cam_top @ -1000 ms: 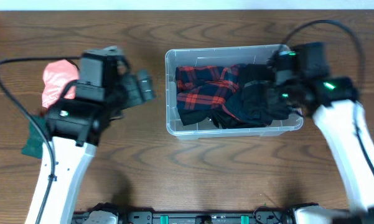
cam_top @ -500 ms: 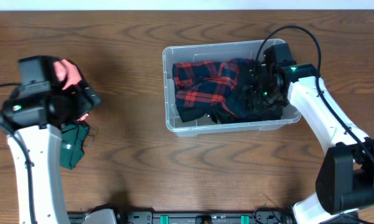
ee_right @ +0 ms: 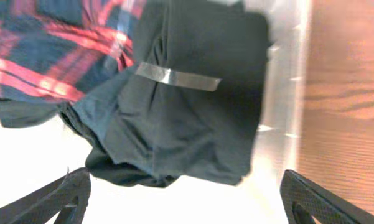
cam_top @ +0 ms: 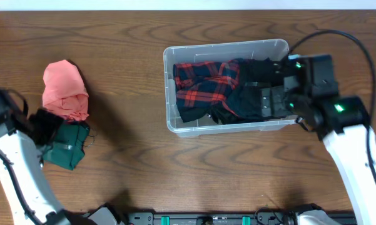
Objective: Pack container
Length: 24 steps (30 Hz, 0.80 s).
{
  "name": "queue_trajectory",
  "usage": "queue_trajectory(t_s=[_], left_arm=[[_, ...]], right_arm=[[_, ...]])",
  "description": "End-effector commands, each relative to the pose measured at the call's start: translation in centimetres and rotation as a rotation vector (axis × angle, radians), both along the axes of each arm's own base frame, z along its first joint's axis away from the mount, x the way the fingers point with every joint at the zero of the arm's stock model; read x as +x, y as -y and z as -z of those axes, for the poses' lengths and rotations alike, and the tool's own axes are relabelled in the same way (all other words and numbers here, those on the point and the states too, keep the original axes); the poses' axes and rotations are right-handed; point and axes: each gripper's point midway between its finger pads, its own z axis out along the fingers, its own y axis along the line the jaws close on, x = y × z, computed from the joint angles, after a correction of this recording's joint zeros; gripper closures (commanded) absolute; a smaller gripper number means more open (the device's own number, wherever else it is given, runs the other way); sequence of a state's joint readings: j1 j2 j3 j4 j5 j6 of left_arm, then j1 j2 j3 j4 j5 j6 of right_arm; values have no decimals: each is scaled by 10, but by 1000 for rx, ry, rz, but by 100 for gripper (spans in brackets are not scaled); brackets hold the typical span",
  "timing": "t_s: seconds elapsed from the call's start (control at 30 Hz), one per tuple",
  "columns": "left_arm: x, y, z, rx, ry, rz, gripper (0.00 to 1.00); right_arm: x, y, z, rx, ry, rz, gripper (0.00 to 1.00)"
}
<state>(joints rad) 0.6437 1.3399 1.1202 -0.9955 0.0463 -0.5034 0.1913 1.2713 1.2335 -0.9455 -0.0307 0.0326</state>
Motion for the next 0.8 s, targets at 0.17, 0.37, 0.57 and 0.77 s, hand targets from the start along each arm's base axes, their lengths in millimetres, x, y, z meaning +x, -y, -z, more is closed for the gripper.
queue_trajectory(t_s=[0.17, 0.37, 0.57, 0.77], left_arm=[[-43, -17, 85, -97, 14, -240, 2], [-19, -19, 105, -140, 146, -191, 2], [-8, -17, 130, -209, 147, -158, 2], [-9, -9, 153, -278, 109, -133, 21]], right_arm=[[-13, 7, -4, -30, -6, 9, 5], [-15, 7, -3, -31, -15, 9, 6], [-18, 7, -1, -34, -27, 9, 7], [-19, 8, 0, -36, -36, 8, 7]])
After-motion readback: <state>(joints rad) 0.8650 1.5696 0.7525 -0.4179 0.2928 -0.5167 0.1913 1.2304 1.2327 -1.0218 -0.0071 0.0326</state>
